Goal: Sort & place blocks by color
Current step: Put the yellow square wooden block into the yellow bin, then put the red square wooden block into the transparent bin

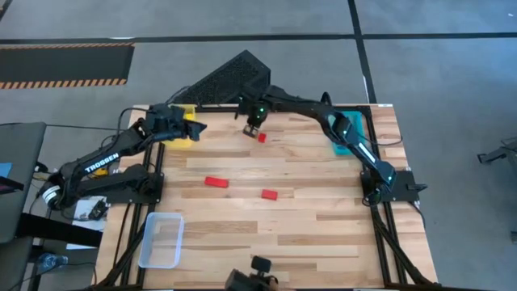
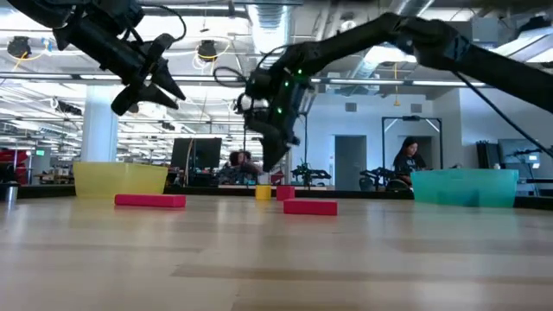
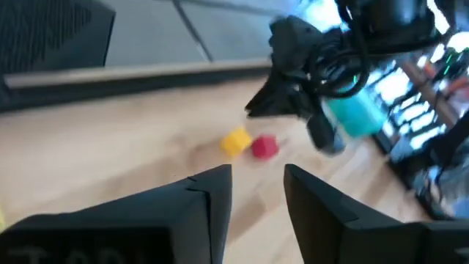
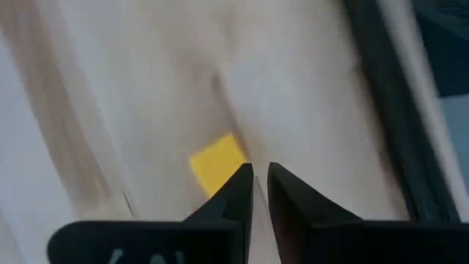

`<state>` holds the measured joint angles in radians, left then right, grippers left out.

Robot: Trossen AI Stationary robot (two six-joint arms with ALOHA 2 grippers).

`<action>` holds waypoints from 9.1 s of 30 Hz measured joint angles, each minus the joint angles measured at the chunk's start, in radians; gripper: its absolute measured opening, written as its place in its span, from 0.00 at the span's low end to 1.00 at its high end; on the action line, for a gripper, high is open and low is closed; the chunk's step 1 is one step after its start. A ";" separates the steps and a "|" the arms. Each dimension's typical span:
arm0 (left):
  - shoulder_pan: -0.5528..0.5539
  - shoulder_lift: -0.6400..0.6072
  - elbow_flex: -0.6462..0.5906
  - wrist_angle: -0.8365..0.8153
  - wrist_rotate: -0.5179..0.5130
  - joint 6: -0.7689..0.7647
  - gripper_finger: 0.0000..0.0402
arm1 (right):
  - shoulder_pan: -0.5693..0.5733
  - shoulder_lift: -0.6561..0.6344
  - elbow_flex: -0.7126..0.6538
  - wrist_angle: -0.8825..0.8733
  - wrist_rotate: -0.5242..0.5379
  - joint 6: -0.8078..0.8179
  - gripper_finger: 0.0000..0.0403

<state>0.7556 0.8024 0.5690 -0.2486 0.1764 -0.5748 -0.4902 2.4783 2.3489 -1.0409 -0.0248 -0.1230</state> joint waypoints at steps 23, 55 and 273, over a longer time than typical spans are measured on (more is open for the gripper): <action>-0.036 0.000 0.000 -0.029 -0.058 -0.041 0.28 | -0.077 0.017 0.003 0.138 -0.313 -0.044 0.01; -0.111 0.142 0.000 -0.033 0.186 -0.009 0.28 | 0.128 0.000 0.003 0.022 0.238 1.150 0.63; 0.171 0.491 0.319 -0.481 -0.312 0.387 0.70 | 0.027 -0.329 -0.654 0.256 0.053 -0.564 0.48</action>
<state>0.9266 1.2938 0.8875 -0.7298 -0.1351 -0.1875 -0.4629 2.1490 1.6948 -0.7850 0.0278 -0.6866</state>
